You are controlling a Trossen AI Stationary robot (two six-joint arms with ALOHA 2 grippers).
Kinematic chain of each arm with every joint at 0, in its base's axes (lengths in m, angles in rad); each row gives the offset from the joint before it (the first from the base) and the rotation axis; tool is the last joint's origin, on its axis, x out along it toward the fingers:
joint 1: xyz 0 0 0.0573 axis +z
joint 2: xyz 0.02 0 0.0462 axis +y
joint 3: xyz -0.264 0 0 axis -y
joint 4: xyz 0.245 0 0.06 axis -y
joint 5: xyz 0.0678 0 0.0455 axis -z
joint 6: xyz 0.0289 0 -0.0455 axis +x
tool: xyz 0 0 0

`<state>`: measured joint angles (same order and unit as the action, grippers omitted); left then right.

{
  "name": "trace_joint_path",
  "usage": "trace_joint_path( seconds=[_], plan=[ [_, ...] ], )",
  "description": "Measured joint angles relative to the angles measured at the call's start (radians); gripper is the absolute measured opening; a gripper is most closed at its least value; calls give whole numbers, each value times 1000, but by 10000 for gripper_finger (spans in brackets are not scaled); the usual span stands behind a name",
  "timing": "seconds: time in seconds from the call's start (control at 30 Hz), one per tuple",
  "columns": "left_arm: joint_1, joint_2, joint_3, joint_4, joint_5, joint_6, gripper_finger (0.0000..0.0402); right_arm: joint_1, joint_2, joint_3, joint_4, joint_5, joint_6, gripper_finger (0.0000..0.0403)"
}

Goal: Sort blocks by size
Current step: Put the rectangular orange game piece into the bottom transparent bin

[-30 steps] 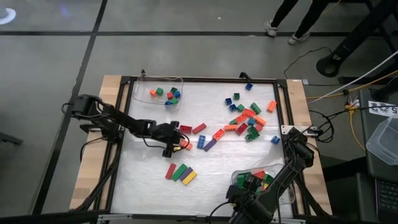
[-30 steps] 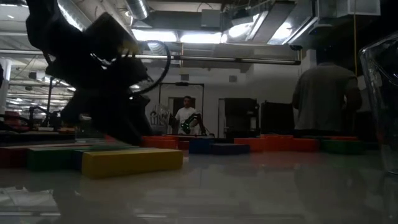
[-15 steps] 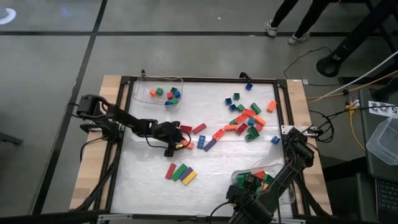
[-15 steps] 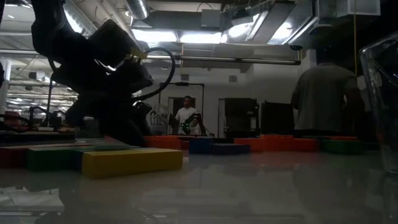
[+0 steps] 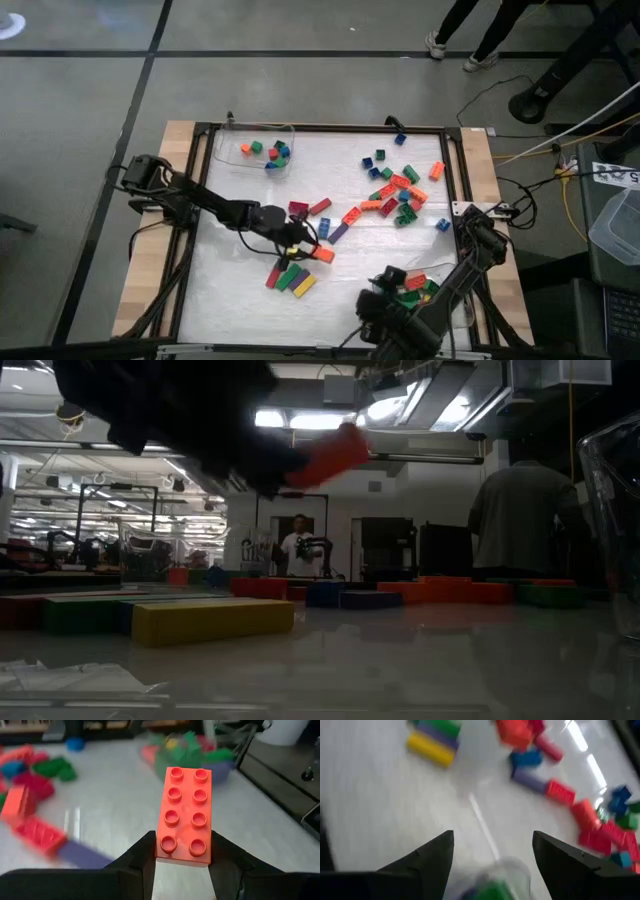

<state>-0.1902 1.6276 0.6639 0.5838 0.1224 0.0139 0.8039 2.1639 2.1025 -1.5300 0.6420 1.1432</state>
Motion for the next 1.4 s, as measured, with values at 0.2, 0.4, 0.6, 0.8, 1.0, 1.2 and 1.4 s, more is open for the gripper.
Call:
trace_joint_path(
  seconds=[0.2, 0.4, 0.6, 0.8, 1.0, 1.2, 1.4],
  plan=[
    [-62, 0, 66, 2, -34, 60, 133, -94, 0, 0, 103, 54, -24, 269],
    [-99, 0, 90, 5, -47, 98, 136, -173, 0, 0, 209, 48, -175, 269],
    [-119, -1, 90, 8, -60, 102, 137, -204, 0, 0, 298, 45, -284, 269],
    [-135, -1, 90, 8, -66, 133, 138, -211, 0, 0, 308, -30, -284, 258],
    [-137, -1, 90, 40, -63, 133, 138, -210, 0, 0, 311, -60, -285, 194],
    [-137, -2, 90, 36, -65, 147, 139, -210, 0, 0, 312, -59, -284, 134],
    [-137, -2, 90, 36, -65, 147, 139, -209, 0, 0, 313, -64, -285, 135]
  ],
)
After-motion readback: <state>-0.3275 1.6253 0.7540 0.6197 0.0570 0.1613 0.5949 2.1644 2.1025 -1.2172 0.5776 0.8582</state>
